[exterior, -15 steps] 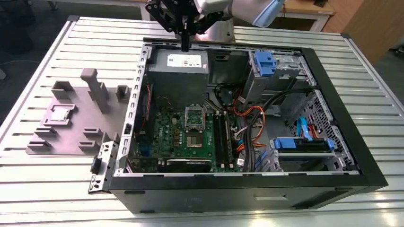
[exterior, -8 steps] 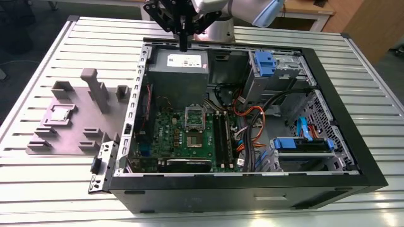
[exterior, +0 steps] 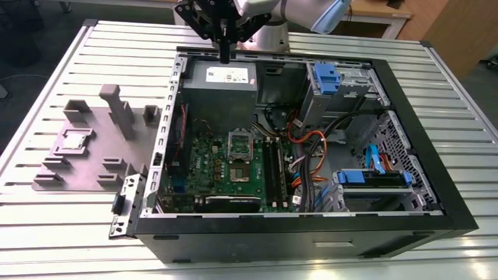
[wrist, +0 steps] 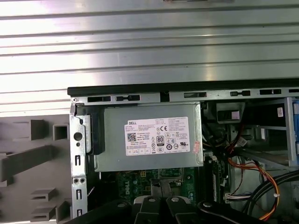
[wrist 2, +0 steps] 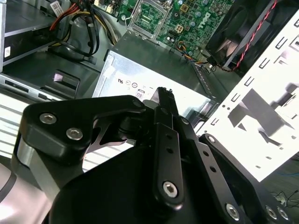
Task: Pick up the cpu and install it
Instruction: 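Reach for the cpu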
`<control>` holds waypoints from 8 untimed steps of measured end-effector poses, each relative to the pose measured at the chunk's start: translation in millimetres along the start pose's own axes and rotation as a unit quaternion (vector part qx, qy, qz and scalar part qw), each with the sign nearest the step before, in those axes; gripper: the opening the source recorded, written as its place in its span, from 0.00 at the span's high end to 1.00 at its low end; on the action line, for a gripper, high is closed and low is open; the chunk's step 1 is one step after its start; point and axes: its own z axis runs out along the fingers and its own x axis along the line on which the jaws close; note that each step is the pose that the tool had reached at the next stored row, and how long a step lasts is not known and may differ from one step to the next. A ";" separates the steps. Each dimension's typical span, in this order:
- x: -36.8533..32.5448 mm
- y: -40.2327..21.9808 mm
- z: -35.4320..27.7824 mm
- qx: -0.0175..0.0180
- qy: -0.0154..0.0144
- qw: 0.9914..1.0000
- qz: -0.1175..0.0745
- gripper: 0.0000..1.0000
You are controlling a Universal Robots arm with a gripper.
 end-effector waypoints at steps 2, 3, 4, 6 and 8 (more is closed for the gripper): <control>0.7 -0.1 0.0 0.000 0.000 1.000 0.000 0.89; 0.9 -0.1 0.0 0.000 0.000 1.000 0.000 0.89; 1.1 -0.1 0.0 0.000 0.000 1.000 0.000 0.89; 1.5 -0.1 -0.1 0.000 0.000 1.000 0.000 0.89; 5.1 -0.4 -0.1 0.000 0.000 1.000 0.000 0.89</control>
